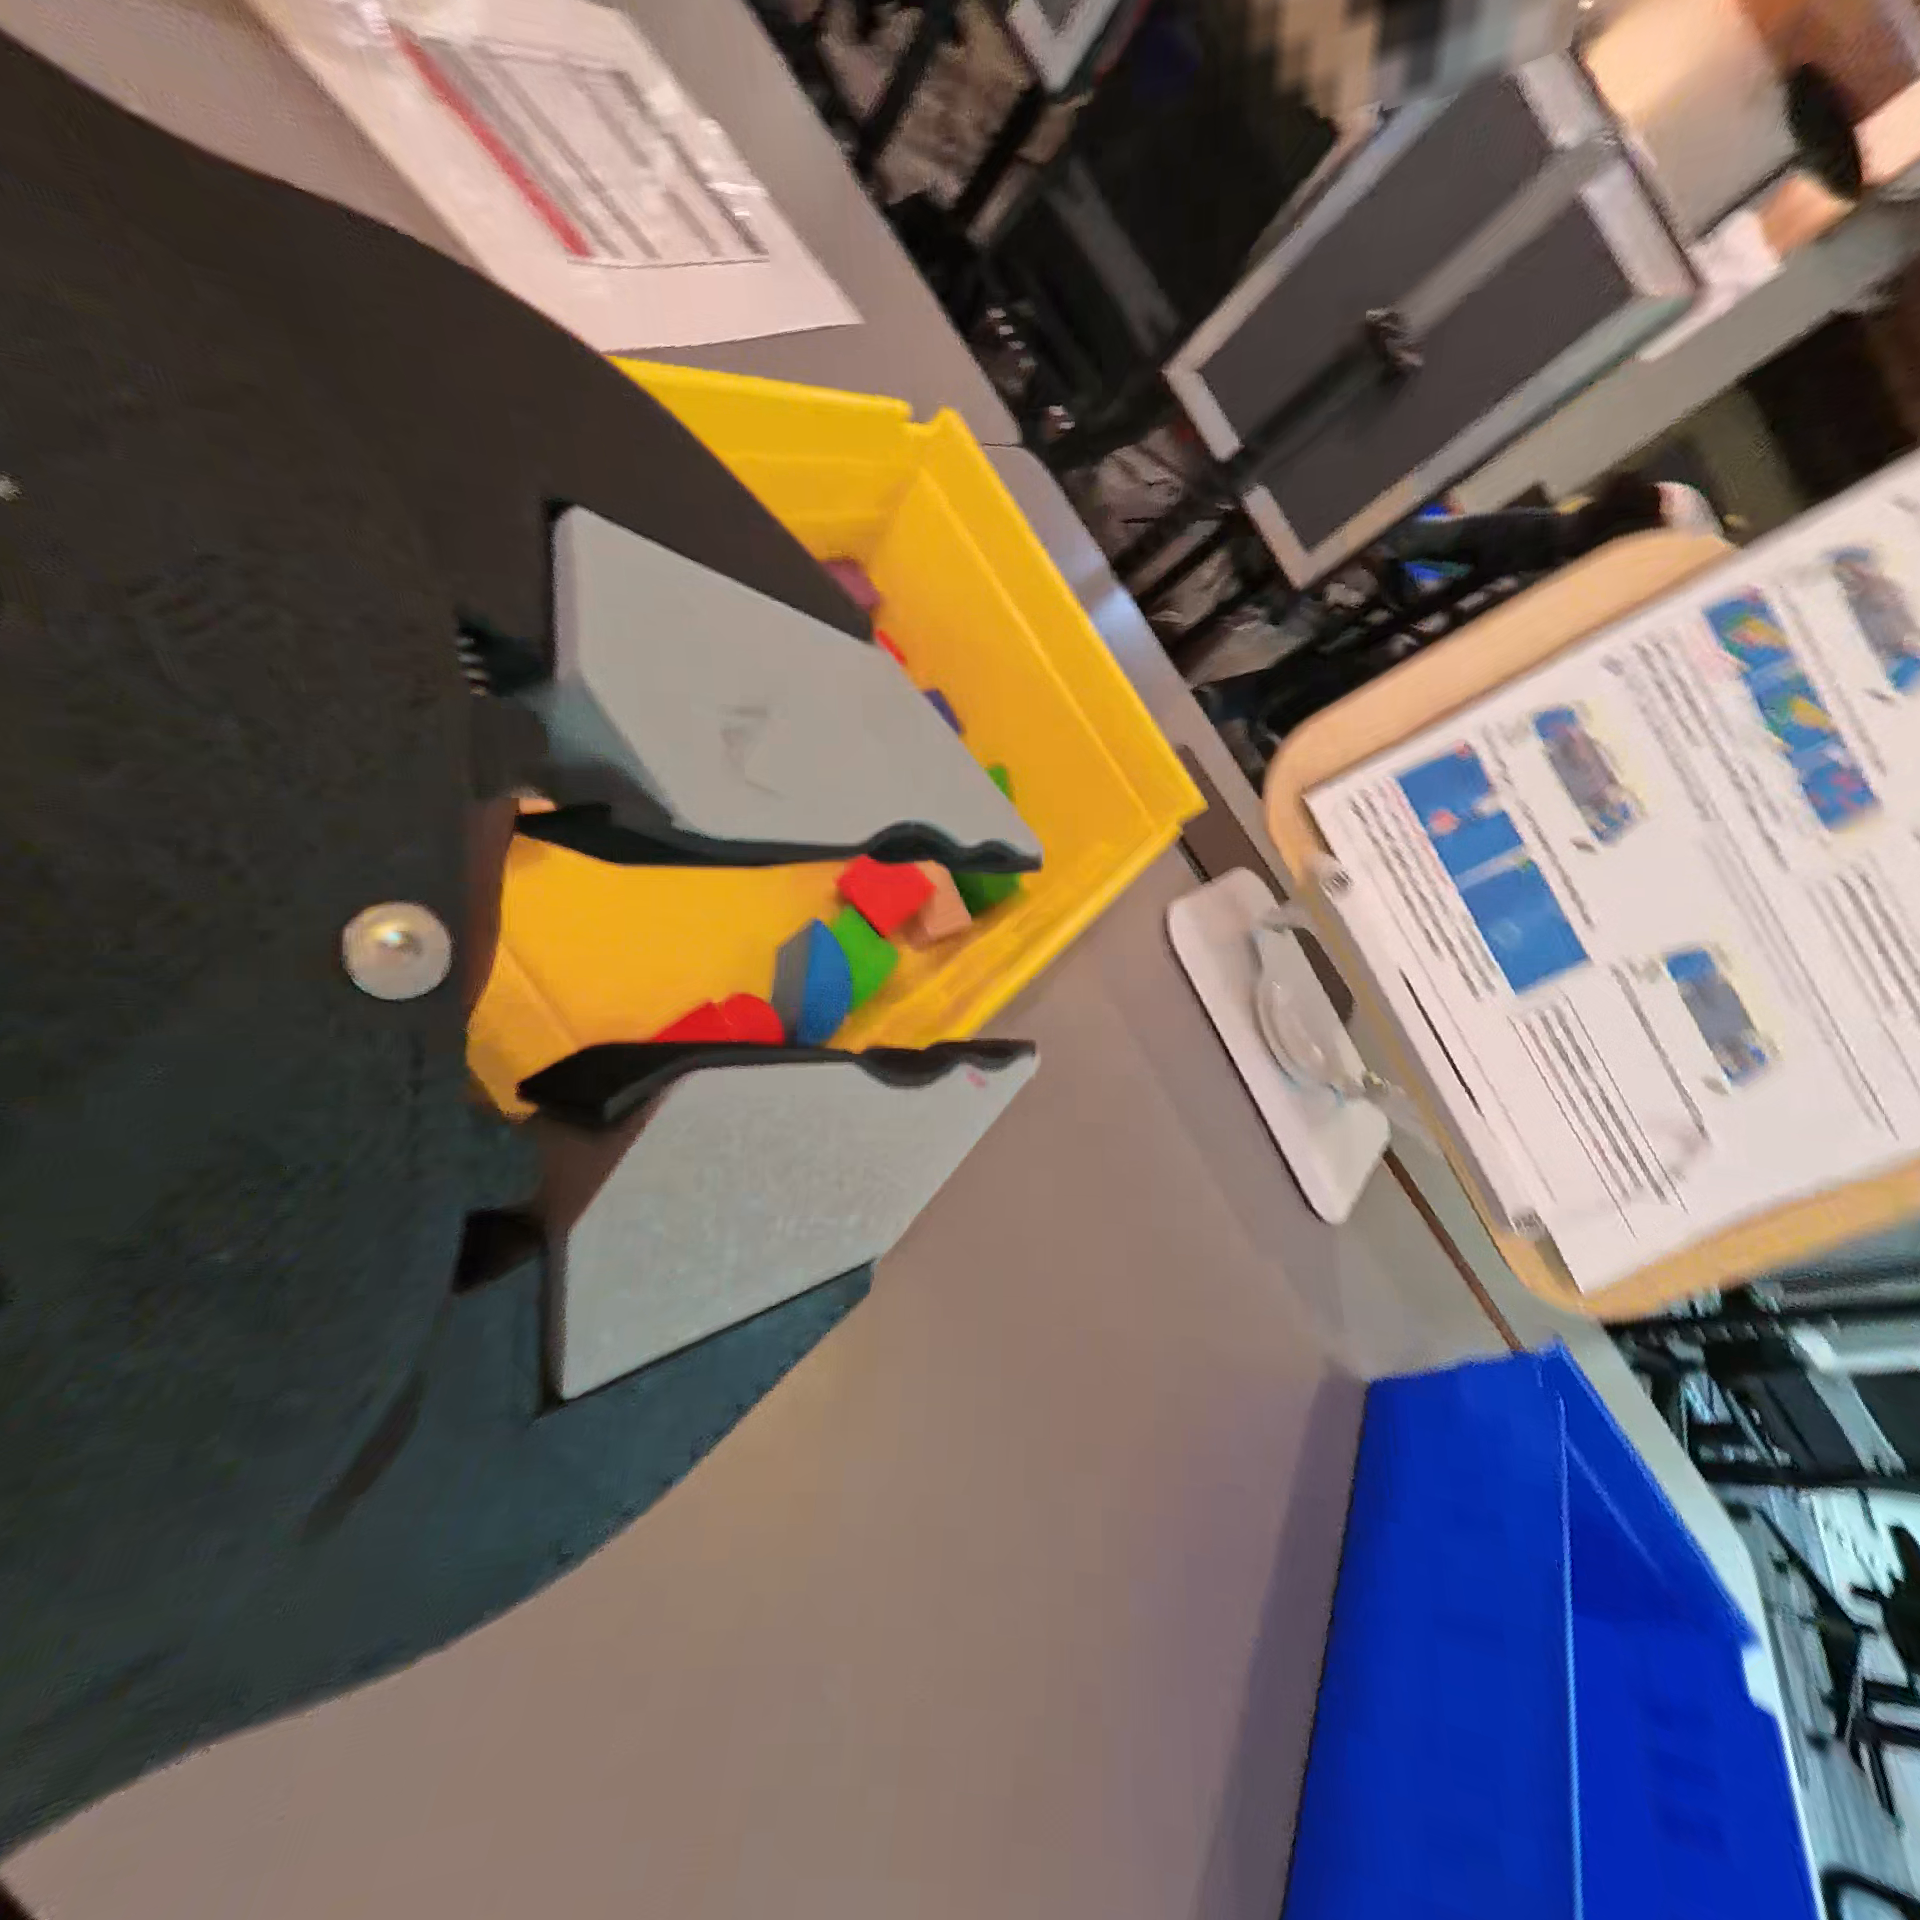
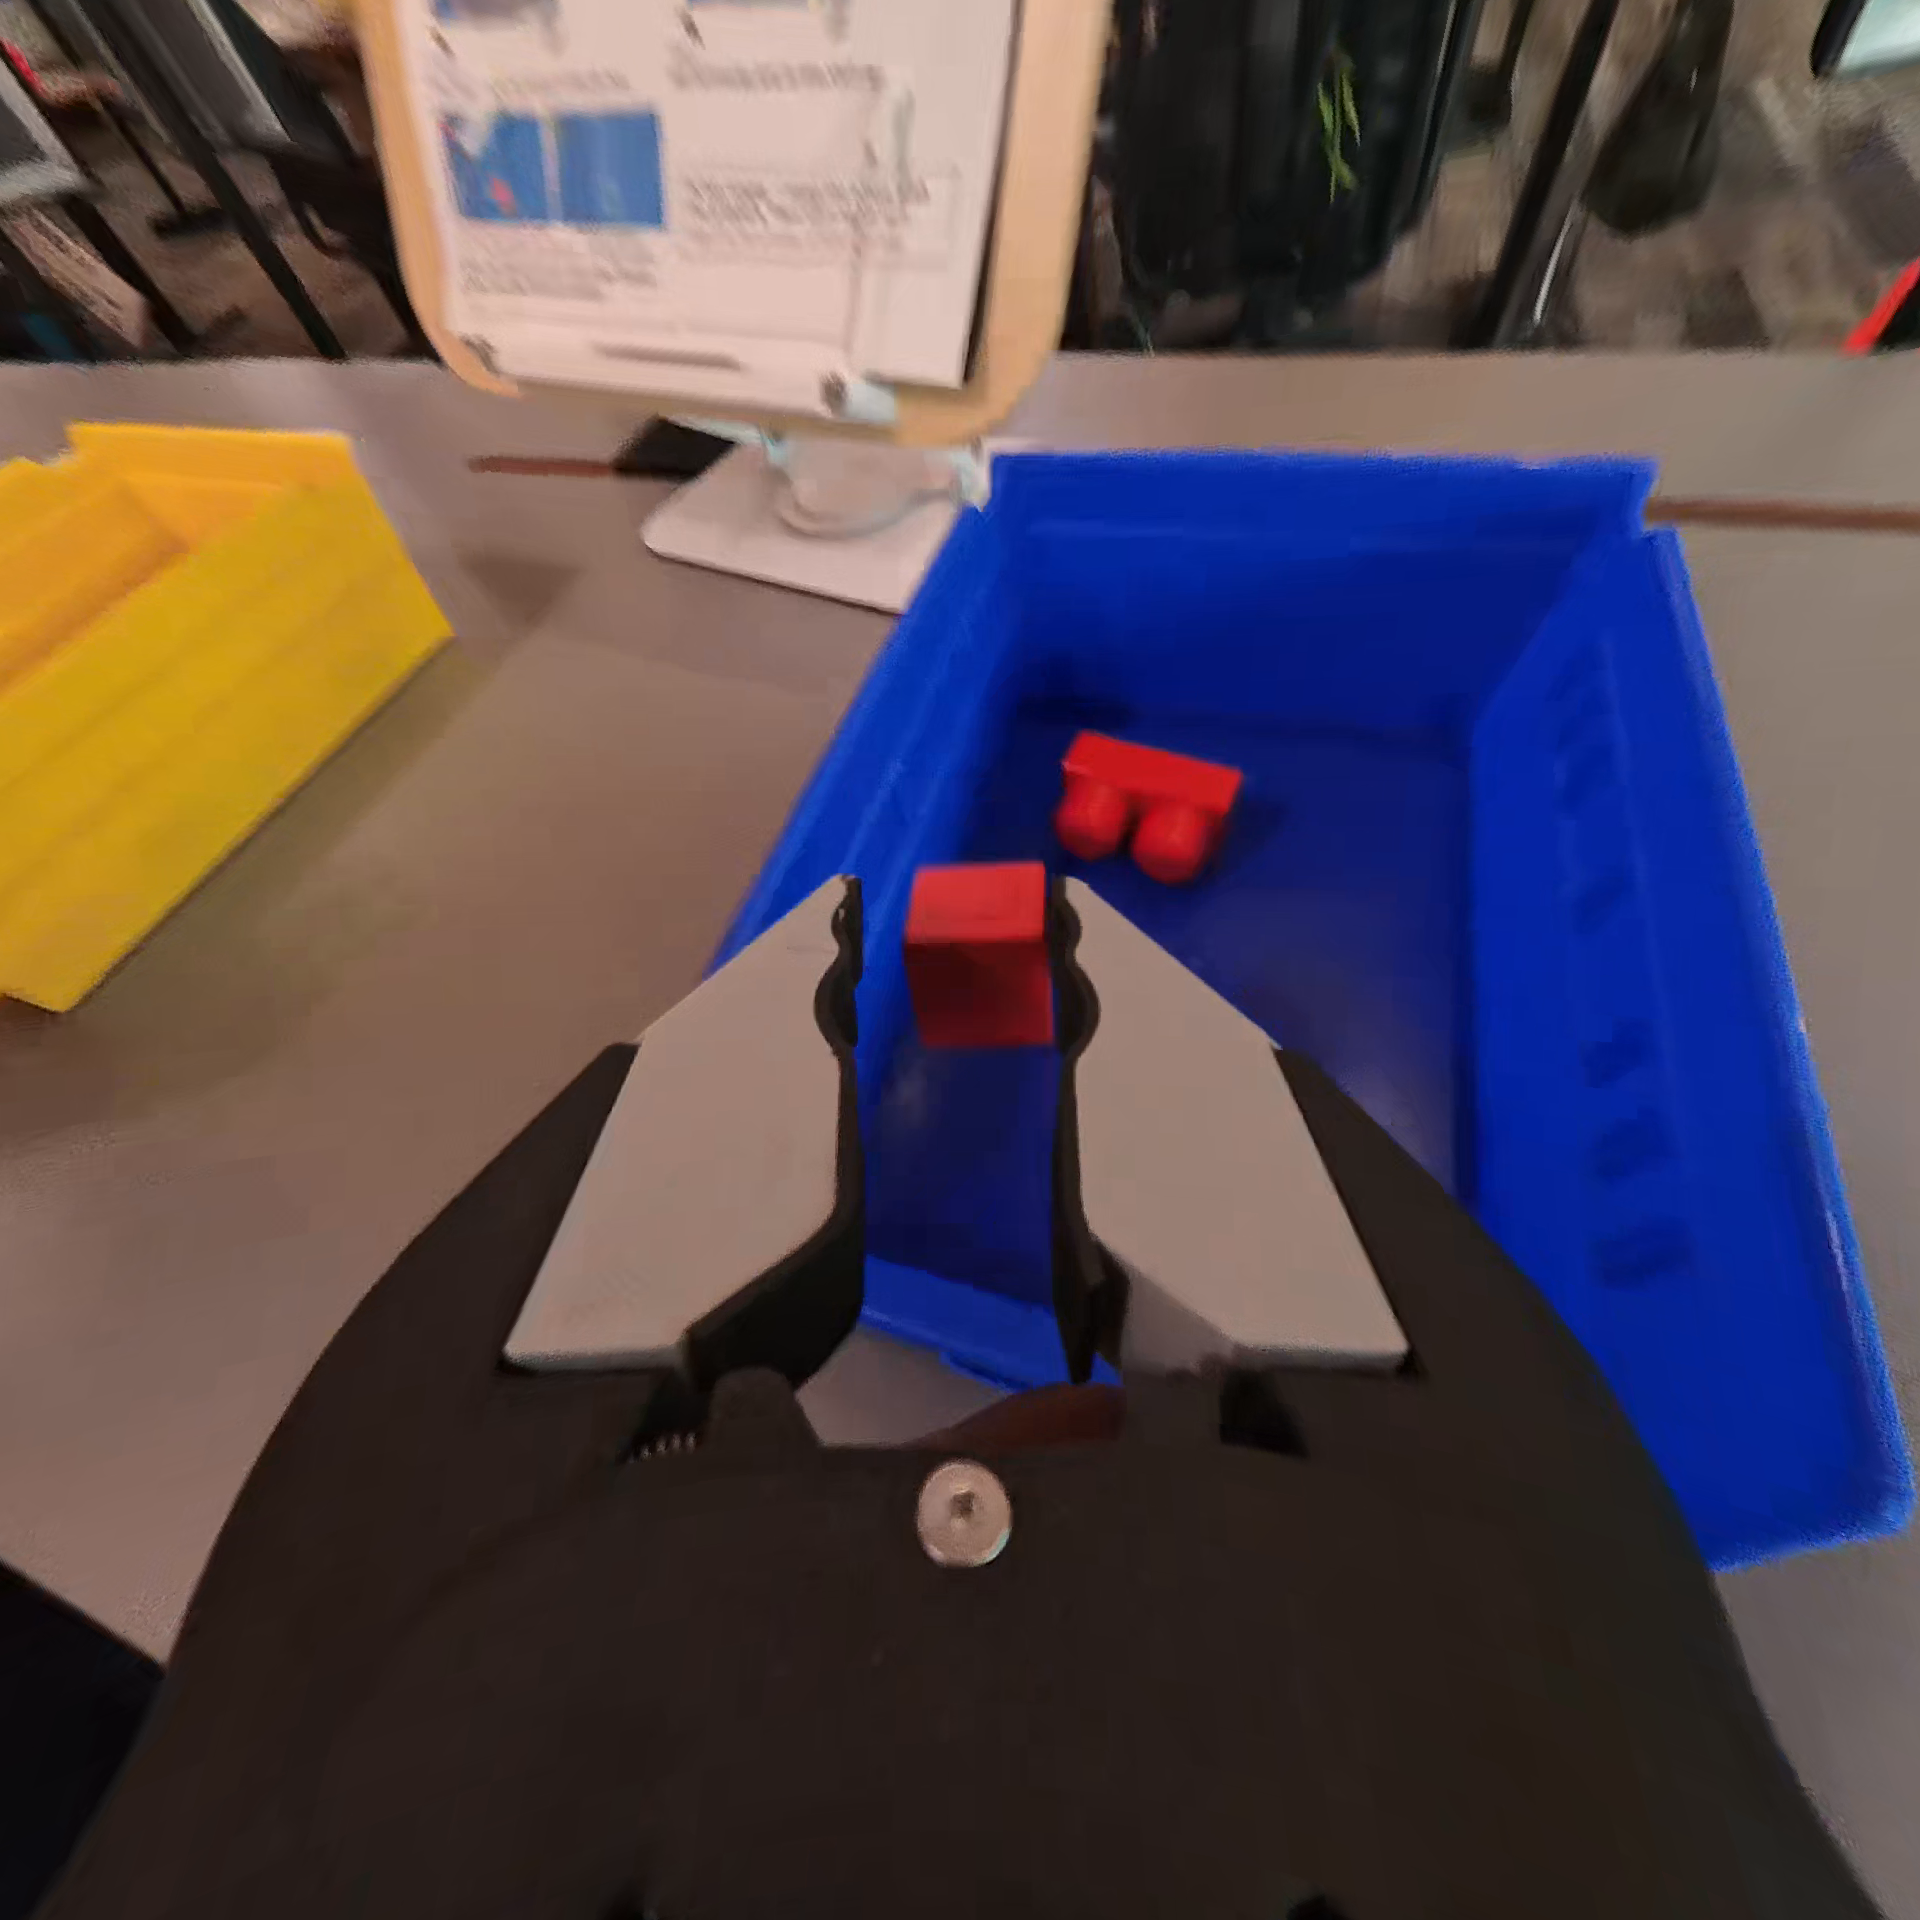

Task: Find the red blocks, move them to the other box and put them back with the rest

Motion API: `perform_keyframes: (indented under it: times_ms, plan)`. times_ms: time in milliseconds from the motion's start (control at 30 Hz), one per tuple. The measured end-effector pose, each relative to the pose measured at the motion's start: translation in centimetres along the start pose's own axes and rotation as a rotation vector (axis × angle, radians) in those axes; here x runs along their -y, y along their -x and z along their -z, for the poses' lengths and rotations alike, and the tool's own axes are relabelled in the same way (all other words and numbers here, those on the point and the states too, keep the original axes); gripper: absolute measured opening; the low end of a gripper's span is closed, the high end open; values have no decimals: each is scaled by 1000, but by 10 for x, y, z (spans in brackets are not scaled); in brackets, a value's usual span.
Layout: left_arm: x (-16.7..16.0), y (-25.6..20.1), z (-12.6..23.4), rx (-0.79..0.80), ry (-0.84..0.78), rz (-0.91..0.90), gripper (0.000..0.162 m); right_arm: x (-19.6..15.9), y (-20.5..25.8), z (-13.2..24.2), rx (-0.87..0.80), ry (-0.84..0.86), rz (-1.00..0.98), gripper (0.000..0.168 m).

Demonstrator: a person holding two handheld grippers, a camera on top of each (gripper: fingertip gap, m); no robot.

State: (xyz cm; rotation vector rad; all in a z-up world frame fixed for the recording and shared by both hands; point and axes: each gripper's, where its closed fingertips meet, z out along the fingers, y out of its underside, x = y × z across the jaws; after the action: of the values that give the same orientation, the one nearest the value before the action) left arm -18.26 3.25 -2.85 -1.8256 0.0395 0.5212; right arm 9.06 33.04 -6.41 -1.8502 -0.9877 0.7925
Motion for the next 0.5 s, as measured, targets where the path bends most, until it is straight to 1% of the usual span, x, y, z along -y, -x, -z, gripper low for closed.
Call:
perform_keyframes:
  times_ms: [100,167,267,400,500]
  plan:
    - [-18,24,0,26,44,76,35,-9,-9,-9,-29,42,-1,44]
    - [-24,27,0,16,57,104,38,1,2,-5,3,2,17,45]
    - [-31,32,-6,22,72,93,38,20,21,6,53,-84,42,45]
    - [-56,31,-30,-46,144,138,37,19,33,9,71,-75,77,45]
    - [-76,27,-53,-146,212,223,39,20,36,7,57,-79,93,45]
